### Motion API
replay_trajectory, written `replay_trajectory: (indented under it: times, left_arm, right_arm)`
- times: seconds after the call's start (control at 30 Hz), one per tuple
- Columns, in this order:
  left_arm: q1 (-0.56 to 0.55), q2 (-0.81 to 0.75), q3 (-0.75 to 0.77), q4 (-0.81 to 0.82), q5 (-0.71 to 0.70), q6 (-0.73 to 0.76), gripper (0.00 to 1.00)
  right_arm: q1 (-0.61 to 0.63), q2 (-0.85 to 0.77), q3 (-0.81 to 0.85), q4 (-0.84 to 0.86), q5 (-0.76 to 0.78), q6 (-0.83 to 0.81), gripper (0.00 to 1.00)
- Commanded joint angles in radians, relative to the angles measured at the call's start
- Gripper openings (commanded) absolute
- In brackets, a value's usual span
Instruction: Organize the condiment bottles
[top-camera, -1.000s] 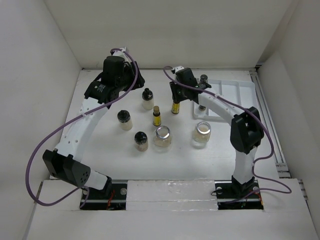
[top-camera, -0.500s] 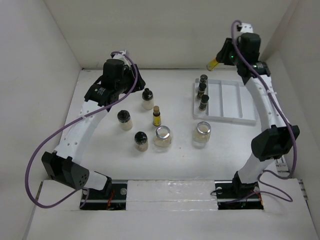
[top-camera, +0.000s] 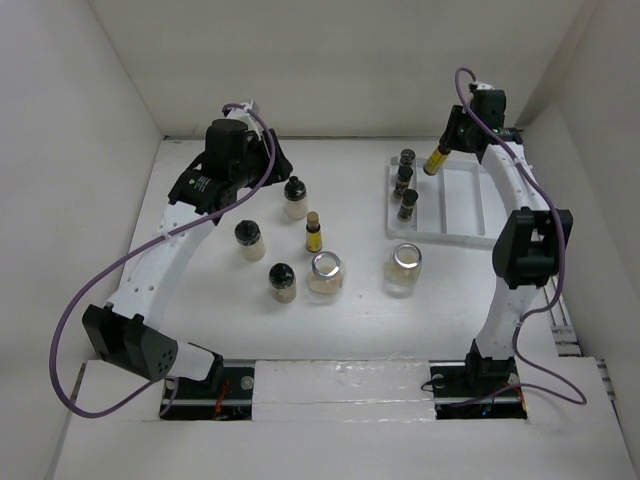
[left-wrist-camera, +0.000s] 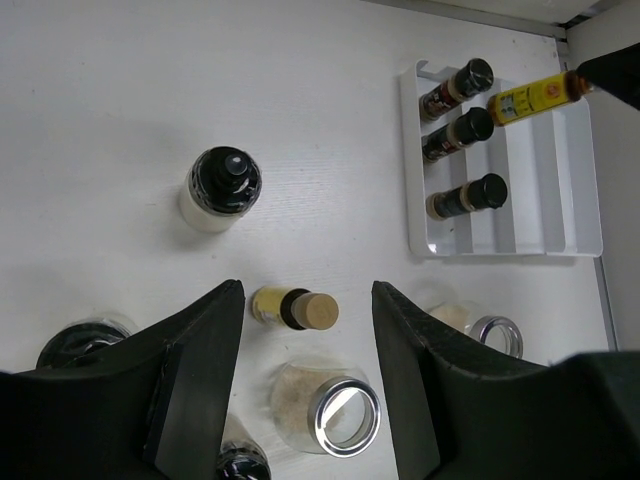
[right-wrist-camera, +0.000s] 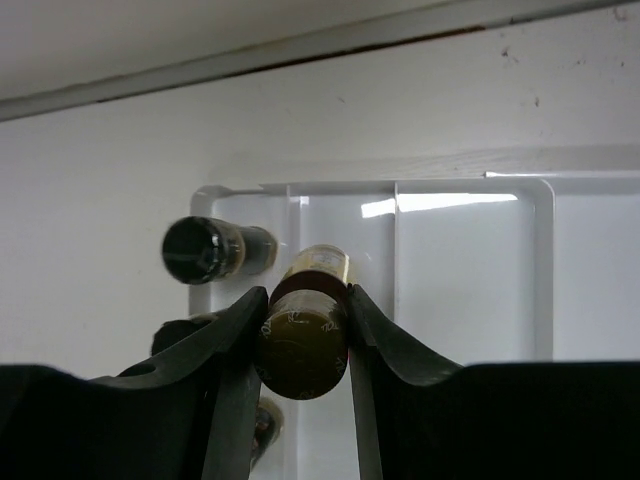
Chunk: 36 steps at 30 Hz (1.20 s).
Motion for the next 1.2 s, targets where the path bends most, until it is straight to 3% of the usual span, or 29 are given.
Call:
replay_trajectory:
  times: [0.0, 0.57, 0.63, 0.67, 0.8, 0.9, 0.97, 1.03, 1.1, 1.17]
  left_arm:
    - [-0.001, -0.020, -0.007, 0.036, 0.017, -0.009, 0.50]
    - [-0.001, -0.020, 0.002, 0.036, 0.017, -0.009, 0.51]
    - [-0.001, -0.020, -0.007, 0.036, 0.017, -0.009, 0.51]
    - [-0.001, -0.020, -0.007, 0.036, 0.017, -0.009, 0.51]
    - [-0.001, -0.020, -0.007, 0.036, 0.017, -0.009, 0.52]
    - [-0.001, -0.020, 0.003, 0.036, 0.008, -0.009, 0.52]
    - [-0.001, -0.020, 0.013, 0.036, 0.008, -0.009, 0.52]
    - [-0.001, -0.011, 0.027, 0.027, -0.001, -0.009, 0.52]
    - [-0.001, -0.011, 0.039, 0.018, -0.026, -0.009, 0.52]
    - [-0.001, -0.011, 0.068, -0.004, -0.061, -0.020, 0.52]
  right_arm:
    - [-0.009, 0.005, 0.088, 0.067, 0.019, -0.027, 0.08]
    - [0.042, 0.148, 0.108, 0.089, 0.126, -0.077, 0.11]
    - [0.052, 0.157, 0.108, 0.098, 0.126, -0.077, 0.19]
    - [0.052, 0.166, 0.120, 0.098, 0.126, -0.086, 0.31]
    - [0.063, 0.151, 0.141, 0.064, 0.135, -0.086, 0.60]
    - [0.063, 0.090, 0.160, 0.055, 0.126, -0.086, 0.73]
    - [0.072, 0.041, 0.160, 0.046, 0.115, -0.086, 0.74]
    - [0.095, -0.066, 0.096, 0.046, 0.115, -0.086, 0.74]
    - [0.149, -0.155, 0.001, 0.111, 0.082, -0.086, 0.67]
    - [0.202, -0.277, -0.159, 0.153, 0.053, -0.086, 0.31]
